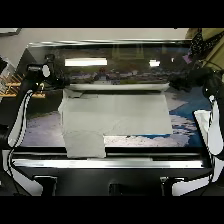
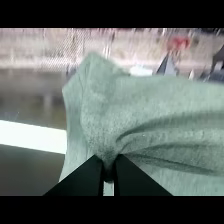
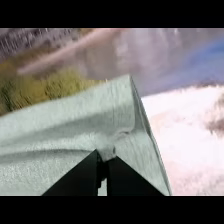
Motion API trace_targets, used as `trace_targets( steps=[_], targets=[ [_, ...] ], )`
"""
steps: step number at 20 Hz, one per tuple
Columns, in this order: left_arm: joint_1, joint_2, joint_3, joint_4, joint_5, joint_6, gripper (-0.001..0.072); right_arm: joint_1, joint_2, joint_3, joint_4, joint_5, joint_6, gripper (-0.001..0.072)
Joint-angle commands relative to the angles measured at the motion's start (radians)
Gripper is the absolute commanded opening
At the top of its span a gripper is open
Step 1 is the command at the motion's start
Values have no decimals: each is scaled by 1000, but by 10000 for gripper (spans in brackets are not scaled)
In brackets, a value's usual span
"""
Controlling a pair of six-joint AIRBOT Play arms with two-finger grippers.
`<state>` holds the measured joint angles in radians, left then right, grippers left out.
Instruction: Fold the clothes and pants, and hang the long-sleeved shirts on hangers.
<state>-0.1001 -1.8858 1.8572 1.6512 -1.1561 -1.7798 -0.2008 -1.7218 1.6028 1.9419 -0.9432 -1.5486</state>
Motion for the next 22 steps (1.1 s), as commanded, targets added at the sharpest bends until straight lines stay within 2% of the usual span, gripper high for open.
trace_targets(
  steps=[1, 5, 9, 18, 22],
  targets=[
    [6, -6, 3, -18, -207, 80, 16, 1, -7, -1, -63, -161, 11, 30],
    [4, -10, 3, -137, -242, 82, 17, 1, -8, -2, -80, -286, 12, 30],
    [-2, -23, 1, -232, -277, 79, 17, 1, -10, -2, -101, -288, 27, 30],
    [-21, -79, 0, -242, -296, 87, 17, 1, -78, -3, -141, -348, 53, 30],
    [-15, -88, 0, -233, -295, 136, 17, 1, -103, -3, -153, -348, 53, 30]
  ],
)
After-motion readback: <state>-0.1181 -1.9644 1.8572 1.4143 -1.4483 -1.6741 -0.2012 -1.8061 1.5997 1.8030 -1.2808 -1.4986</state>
